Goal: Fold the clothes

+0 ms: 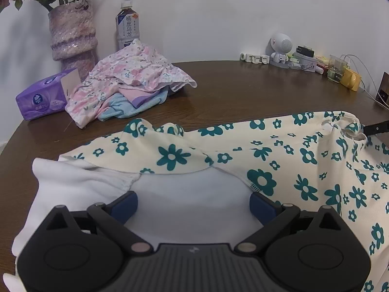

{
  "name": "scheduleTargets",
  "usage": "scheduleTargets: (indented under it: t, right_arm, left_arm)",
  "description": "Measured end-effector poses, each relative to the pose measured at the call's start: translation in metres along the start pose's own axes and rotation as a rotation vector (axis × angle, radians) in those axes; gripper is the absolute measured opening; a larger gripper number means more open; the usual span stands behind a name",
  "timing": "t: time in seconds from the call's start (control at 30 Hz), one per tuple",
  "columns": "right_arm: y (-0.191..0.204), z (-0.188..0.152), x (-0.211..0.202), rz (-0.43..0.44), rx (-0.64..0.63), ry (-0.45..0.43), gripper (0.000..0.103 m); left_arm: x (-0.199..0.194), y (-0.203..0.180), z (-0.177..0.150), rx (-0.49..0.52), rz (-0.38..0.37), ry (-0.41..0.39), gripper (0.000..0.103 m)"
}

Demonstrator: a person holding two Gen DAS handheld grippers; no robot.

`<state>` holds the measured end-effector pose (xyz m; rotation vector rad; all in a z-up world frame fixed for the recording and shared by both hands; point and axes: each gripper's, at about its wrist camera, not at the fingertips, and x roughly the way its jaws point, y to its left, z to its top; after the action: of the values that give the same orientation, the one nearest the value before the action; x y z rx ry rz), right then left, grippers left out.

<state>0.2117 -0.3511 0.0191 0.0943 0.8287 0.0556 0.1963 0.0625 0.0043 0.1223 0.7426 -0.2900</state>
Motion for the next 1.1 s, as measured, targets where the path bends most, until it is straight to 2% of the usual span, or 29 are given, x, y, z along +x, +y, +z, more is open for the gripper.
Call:
scheduleTargets:
  t: [0.07,0.13,0.2,0.3,0.33,0.37,0.4,0.53,0.57,0.63,0.67,0.8,0.93,1.1]
  right_arm:
    - [0.002,-0.004,-0.009,0.02,0.009,0.0,0.014]
    - [0.005,-0.012,-0.021,0.02,0.016,0.003,0.033]
    - [0.007,-0.023,-0.032,0.009,0.018,0.018,0.037]
    - [0.011,-0.041,-0.041,-0.007,0.019,0.059,0.038]
    - [0.013,-0.047,-0.042,-0.008,0.007,0.067,0.033]
    - [0.016,-0.052,-0.043,-0.01,-0.006,0.075,0.025]
    - [0.016,-0.055,-0.044,-0.007,-0.015,0.068,0.001]
    - [0.007,-0.055,-0.05,0.022,0.006,0.038,0.003]
    - [0.003,-0.055,-0.052,0.044,0.03,0.037,0.007]
    - [-0.004,-0.058,-0.064,0.081,0.057,0.012,0.023]
    - [-0.007,-0.061,-0.072,0.089,0.057,-0.005,0.026]
    - [-0.008,-0.078,-0.089,0.073,0.018,0.015,0.026]
    - [-0.001,-0.087,-0.087,0.106,-0.021,0.034,0.026]
    - [0.01,-0.088,-0.077,0.08,-0.048,0.057,0.027]
  left_arm:
    - [0.0,0.0,-0.001,0.001,0.001,-0.004,0.099]
    - [0.0,0.0,-0.001,0.001,0.001,-0.007,0.099]
    - [0.0,0.0,-0.001,0.002,0.001,-0.009,0.1]
    - [0.0,0.0,-0.002,0.002,0.001,-0.011,0.1]
    - [0.0,0.0,-0.002,0.002,0.001,-0.011,0.1]
    - [0.0,0.0,-0.002,0.002,0.001,-0.012,0.1]
    - [0.0,0.0,-0.002,0.002,0.001,-0.013,0.1]
    - [0.0,0.0,-0.003,0.003,0.001,-0.016,0.1]
    - [-0.001,0.0,-0.003,0.003,0.001,-0.017,0.1]
    - [-0.001,0.0,-0.003,0.003,0.001,-0.018,0.1]
    - [-0.001,0.0,-0.003,0.003,0.001,-0.018,0.1]
    - [-0.001,0.0,-0.003,0.003,0.002,-0.019,0.1]
    - [-0.001,0.0,-0.003,0.003,0.002,-0.019,0.1]
    - [-0.001,0.0,-0.004,-0.001,0.007,-0.019,0.1]
